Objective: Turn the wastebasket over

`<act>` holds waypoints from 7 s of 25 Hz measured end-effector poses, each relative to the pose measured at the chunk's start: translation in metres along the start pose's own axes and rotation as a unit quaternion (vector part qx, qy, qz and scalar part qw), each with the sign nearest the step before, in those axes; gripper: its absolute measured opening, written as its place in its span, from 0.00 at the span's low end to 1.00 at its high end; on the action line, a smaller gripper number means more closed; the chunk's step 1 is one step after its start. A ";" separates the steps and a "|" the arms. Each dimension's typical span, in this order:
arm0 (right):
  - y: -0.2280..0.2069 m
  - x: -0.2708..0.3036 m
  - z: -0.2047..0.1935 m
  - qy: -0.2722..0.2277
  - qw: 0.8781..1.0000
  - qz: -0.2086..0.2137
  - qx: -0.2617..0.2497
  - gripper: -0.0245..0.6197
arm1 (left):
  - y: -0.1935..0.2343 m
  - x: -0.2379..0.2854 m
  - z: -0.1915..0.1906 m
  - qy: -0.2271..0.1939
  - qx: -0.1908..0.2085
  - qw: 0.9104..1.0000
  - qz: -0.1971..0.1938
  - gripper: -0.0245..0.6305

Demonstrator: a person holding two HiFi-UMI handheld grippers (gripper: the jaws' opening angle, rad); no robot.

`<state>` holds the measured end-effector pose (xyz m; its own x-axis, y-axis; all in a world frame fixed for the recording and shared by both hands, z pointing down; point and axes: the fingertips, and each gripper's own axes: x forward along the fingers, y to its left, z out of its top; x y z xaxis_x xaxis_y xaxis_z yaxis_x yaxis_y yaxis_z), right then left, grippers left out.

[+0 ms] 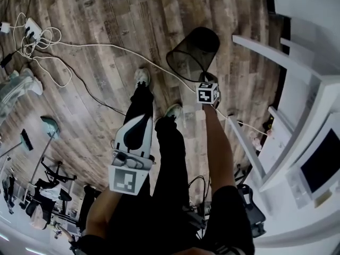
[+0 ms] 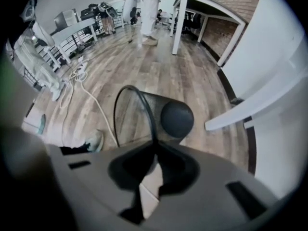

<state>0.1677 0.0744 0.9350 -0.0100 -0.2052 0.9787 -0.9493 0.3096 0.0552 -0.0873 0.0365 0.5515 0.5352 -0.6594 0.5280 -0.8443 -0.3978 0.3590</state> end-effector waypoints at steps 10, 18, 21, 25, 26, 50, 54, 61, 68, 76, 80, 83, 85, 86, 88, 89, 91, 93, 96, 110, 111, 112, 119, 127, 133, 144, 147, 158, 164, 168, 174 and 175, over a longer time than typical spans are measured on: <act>-0.012 -0.017 0.005 0.030 0.997 0.033 0.065 0.11 | 0.004 0.013 -0.015 0.019 -0.031 0.999 0.002 0.09; 0.003 -0.050 -0.007 0.057 0.991 0.061 0.104 0.11 | 0.013 0.021 -0.025 0.036 -0.064 0.997 0.001 0.09; 0.012 -0.075 -0.006 0.058 0.990 0.069 0.108 0.11 | 0.017 0.028 -0.034 0.041 -0.091 0.995 -0.016 0.21; 0.020 -0.118 0.011 0.047 0.989 0.081 0.111 0.11 | 0.029 0.040 -0.046 0.064 -0.103 0.993 -0.011 0.30; 0.022 -0.131 0.017 0.042 0.989 0.086 0.114 0.11 | 0.032 0.043 -0.051 0.073 -0.104 0.992 -0.009 0.32; 0.037 -0.283 0.159 -0.059 0.978 0.168 0.104 0.11 | 0.103 0.132 -0.122 0.240 -0.180 0.954 -0.028 0.12; 0.025 -0.268 0.149 -0.052 0.976 0.158 0.139 0.11 | 0.101 0.128 -0.109 0.242 -0.152 0.958 -0.032 0.12; 0.016 -0.217 0.129 -0.052 0.969 0.151 0.190 0.11 | 0.108 0.143 -0.116 0.269 -0.109 0.957 -0.009 0.12; 0.006 -0.144 0.108 -0.033 0.962 0.151 0.223 0.11 | 0.118 0.172 -0.152 0.319 -0.088 0.943 0.024 0.13; -0.005 -0.076 0.085 0.003 0.950 0.179 0.254 0.11 | 0.124 0.210 -0.189 0.364 -0.078 0.926 0.055 0.13; -0.019 -0.042 0.080 0.013 0.948 0.183 0.260 0.11 | 0.126 0.241 -0.208 0.384 -0.071 0.919 0.055 0.13; -0.030 -0.018 0.082 0.019 0.947 0.184 0.264 0.11 | 0.129 0.266 -0.218 0.386 -0.071 0.918 0.054 0.13; -0.037 -0.005 0.084 0.021 0.947 0.184 0.264 0.11 | 0.133 0.280 -0.224 0.389 -0.070 0.917 0.055 0.13; -0.040 0.001 0.085 0.020 0.947 0.183 0.264 0.11 | 0.134 0.287 -0.227 0.391 -0.070 0.916 0.056 0.13; -0.045 0.012 0.086 0.019 0.946 0.183 0.265 0.11 | 0.137 0.300 -0.232 0.390 -0.071 0.916 0.058 0.13; -0.048 0.018 0.087 0.019 0.946 0.182 0.267 0.11 | 0.138 0.306 -0.234 0.389 -0.072 0.917 0.059 0.13; -0.053 0.028 0.089 0.020 0.947 0.180 0.267 0.11 | 0.140 0.317 -0.238 0.386 -0.074 0.918 0.060 0.12; -0.058 0.037 0.089 0.020 0.948 0.178 0.264 0.11 | 0.141 0.325 -0.243 0.385 -0.075 0.918 0.061 0.12; -0.062 0.051 0.091 0.022 0.949 0.176 0.261 0.11 | 0.144 0.337 -0.250 0.383 -0.077 0.919 0.062 0.12; -0.063 0.075 0.092 0.023 0.946 0.166 0.277 0.11 | 0.154 0.356 -0.262 0.360 -0.076 0.928 0.056 0.13; -0.063 0.076 0.091 0.022 0.946 0.163 0.278 0.11 | 0.154 0.355 -0.263 0.358 -0.078 0.929 0.052 0.14; -0.062 0.076 0.091 0.021 0.947 0.160 0.278 0.12 | 0.154 0.354 -0.265 0.356 -0.084 0.929 0.051 0.18; -0.062 0.040 0.093 0.003 0.952 0.141 0.271 0.28 | 0.157 0.320 -0.245 0.324 -0.105 0.938 0.062 0.34; -0.024 -0.072 0.121 -0.040 0.951 0.158 0.264 0.10 | 0.105 0.256 -0.141 0.253 -0.066 0.965 0.002 0.09; -0.007 -0.192 0.163 -0.114 0.949 0.141 0.257 0.09 | 0.056 0.181 -0.032 0.198 -0.018 0.980 -0.027 0.09; -0.017 -0.500 0.223 -0.314 0.921 0.119 0.198 0.09 | -0.077 -0.010 0.217 0.004 0.075 0.996 -0.048 0.09; -0.024 -0.572 0.230 -0.366 0.905 0.105 0.191 0.09 | -0.113 -0.051 0.271 -0.054 0.093 0.992 -0.064 0.09; -0.018 -0.723 0.217 -0.491 0.846 0.085 0.189 0.09 | -0.178 -0.167 0.364 -0.232 0.151 0.960 -0.041 0.09; -0.023 -0.728 0.205 -0.499 0.843 0.082 0.184 0.09 | -0.193 -0.165 0.350 -0.229 0.147 0.961 -0.040 0.09; -0.019 -0.727 0.203 -0.499 0.843 0.084 0.184 0.09 | -0.195 -0.163 0.359 -0.232 0.140 0.962 -0.042 0.09; -0.016 -0.728 0.201 -0.500 0.842 0.086 0.180 0.09 | -0.201 -0.161 0.357 -0.231 0.150 0.960 -0.043 0.09; -0.016 -0.727 0.201 -0.500 0.843 0.085 0.180 0.09 | -0.202 -0.161 0.355 -0.230 0.152 0.960 -0.044 0.09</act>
<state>0.1270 0.0321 0.1824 -0.2442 -0.9223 0.2995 -0.9396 0.1487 -0.3083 -0.0124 -0.0040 0.1209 0.5961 -0.7985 0.0846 -0.8021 -0.5872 0.1092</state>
